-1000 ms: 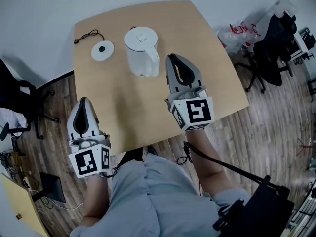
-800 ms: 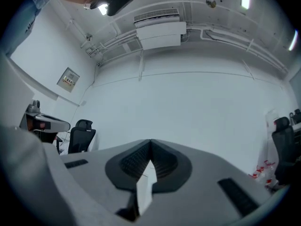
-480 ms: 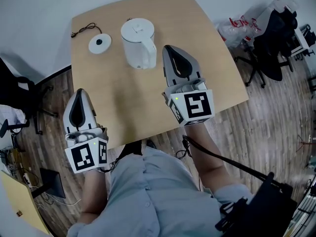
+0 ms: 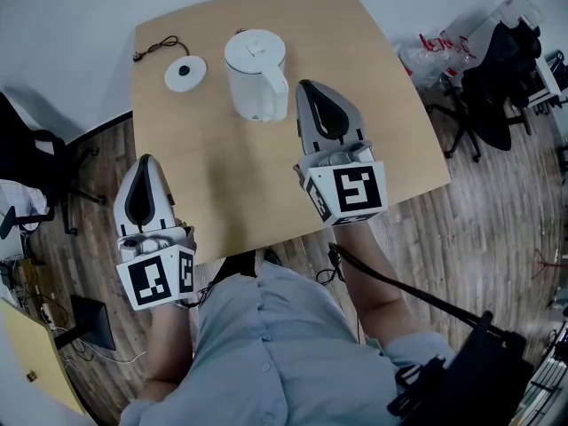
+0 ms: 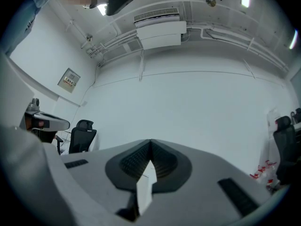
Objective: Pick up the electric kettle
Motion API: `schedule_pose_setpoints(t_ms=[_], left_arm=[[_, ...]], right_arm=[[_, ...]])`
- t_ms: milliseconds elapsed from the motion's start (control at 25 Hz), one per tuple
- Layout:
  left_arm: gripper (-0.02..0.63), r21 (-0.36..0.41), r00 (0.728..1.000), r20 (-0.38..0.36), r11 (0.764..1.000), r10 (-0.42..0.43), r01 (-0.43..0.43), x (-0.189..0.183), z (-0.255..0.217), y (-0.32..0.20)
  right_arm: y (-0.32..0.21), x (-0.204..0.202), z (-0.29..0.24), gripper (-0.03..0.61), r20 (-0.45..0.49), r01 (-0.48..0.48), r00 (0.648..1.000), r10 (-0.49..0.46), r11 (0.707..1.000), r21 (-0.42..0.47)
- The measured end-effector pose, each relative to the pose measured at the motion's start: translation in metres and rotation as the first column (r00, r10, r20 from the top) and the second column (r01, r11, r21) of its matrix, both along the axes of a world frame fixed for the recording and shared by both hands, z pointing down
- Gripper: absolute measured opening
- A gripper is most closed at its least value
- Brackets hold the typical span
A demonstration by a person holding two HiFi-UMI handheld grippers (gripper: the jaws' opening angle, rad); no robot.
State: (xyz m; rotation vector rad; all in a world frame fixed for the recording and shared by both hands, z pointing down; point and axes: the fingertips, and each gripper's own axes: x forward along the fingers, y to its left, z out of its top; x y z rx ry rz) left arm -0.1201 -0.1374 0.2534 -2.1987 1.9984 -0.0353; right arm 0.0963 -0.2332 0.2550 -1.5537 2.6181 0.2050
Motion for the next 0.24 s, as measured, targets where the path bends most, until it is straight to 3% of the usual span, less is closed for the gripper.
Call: schedule_pose_setpoints(t_ms=[240], left_arm=[[0.0, -0.001, 1.0, 0.002, 1.0, -0.002, 0.002, -0.0013, 0.0002, -0.0007]], right_arm=[[-0.002, 0.0007, 0.0005, 0.0, 0.002, -0.004, 1.0, 0.004, 1.0, 0.0]])
